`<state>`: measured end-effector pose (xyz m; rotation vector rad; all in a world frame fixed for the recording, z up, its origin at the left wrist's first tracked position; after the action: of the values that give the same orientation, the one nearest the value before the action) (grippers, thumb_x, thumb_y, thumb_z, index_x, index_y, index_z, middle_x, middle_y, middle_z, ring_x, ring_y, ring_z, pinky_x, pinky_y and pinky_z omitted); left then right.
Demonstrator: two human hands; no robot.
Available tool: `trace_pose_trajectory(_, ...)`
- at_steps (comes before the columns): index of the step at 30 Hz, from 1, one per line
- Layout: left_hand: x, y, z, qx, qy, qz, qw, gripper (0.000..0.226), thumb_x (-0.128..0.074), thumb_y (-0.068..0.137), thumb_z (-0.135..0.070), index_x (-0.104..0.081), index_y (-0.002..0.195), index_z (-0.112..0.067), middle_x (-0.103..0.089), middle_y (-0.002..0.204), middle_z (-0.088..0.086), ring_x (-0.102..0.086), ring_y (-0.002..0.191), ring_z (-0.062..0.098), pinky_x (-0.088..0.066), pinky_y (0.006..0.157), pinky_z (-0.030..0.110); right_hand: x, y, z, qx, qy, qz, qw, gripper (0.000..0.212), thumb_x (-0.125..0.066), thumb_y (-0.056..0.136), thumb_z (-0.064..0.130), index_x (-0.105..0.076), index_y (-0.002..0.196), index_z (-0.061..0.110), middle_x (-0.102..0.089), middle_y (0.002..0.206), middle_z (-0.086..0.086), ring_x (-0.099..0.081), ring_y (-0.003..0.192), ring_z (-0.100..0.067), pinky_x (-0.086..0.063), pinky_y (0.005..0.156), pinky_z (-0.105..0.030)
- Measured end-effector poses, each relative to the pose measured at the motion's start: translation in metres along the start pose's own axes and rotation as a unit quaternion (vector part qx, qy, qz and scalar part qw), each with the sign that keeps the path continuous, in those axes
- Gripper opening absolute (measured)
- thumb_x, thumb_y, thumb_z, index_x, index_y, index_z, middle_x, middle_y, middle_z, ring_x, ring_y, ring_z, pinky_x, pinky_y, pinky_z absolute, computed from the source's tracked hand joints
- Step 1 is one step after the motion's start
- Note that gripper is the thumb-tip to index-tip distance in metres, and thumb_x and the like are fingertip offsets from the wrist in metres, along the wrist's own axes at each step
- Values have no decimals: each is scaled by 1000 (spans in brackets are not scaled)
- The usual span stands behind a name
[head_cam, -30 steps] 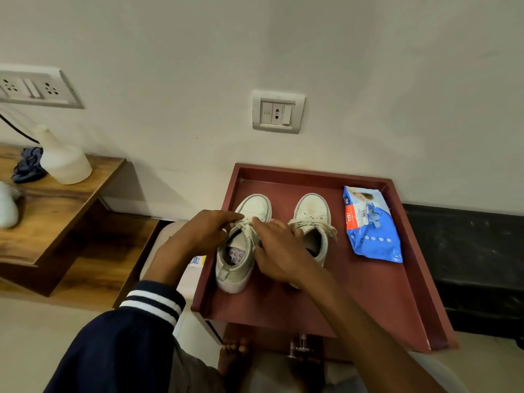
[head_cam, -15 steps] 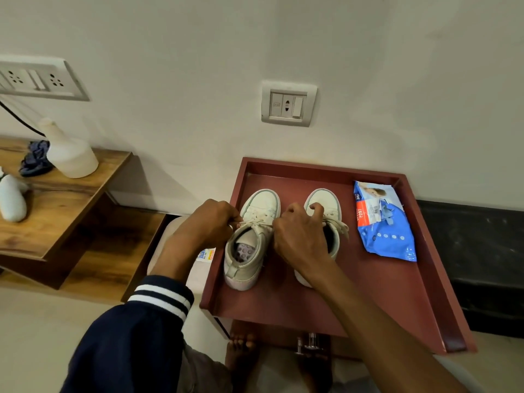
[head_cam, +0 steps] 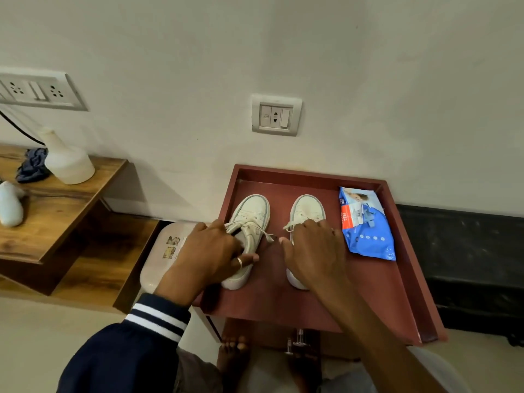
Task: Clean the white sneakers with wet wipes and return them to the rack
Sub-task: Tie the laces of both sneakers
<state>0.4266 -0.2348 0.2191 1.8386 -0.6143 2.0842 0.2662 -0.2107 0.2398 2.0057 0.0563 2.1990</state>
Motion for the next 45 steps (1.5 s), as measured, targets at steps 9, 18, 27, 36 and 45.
trace_pose_trajectory(9, -40, 4, -8, 46, 19, 118, 992, 63, -39, 94, -73, -66, 118, -21, -54, 141, 8, -38, 135, 30, -28, 108, 43, -42, -21, -31, -107, -4, 208, 972, 60, -47, 87, 68, -57, 121, 20, -58, 130, -7, -37, 131, -35, -27, 106, -58)
trace_pose_trajectory(18, -51, 2, -13, 27, -40, 87, 995, 63, -29, 103, -57, -26, 154, -21, -31, 160, -1, -34, 133, 38, -34, 109, 47, -54, -21, -26, -46, 30, 173, 983, 63, -53, 94, 41, -34, 146, 10, -43, 147, -8, -53, 119, -35, -46, 95, -42)
trace_pose_trajectory(27, -42, -14, -52, 29, -75, 87, 993, 68, -34, 100, -62, -28, 152, -17, -37, 157, 3, -40, 129, 37, -46, 101, 42, -49, -45, -22, 4, 32, 155, 987, 68, -52, 92, 38, -26, 150, 14, -35, 153, -3, -52, 120, -33, -46, 95, -42)
trace_pose_trajectory(36, -37, -35, -91, 66, -77, 84, 991, 67, -35, 102, -58, -21, 155, -19, -35, 157, 1, -47, 132, 30, -49, 83, 39, -42, -68, -28, 19, 81, 129, 988, 53, -52, 91, 33, -41, 141, 21, -45, 144, 3, -49, 120, -28, -46, 96, -46)
trace_pose_trajectory(45, -31, -40, -100, 120, -96, 31, 988, 55, -35, 104, -49, -27, 151, -22, -46, 147, -3, -64, 106, 22, -39, 65, 29, -51, -63, -29, 37, 81, 148, 985, 37, -63, 88, 25, -56, 123, 15, -47, 135, -3, -53, 111, -29, -47, 86, -36)
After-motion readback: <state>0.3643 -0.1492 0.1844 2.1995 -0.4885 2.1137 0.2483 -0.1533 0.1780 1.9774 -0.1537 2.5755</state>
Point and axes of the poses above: each hand's wrist, its own y-axis towards the middle knuckle, its own x-axis out of the back of the hand, z = x × y, the point moved 10 cm from there along y, towards the middle knuckle
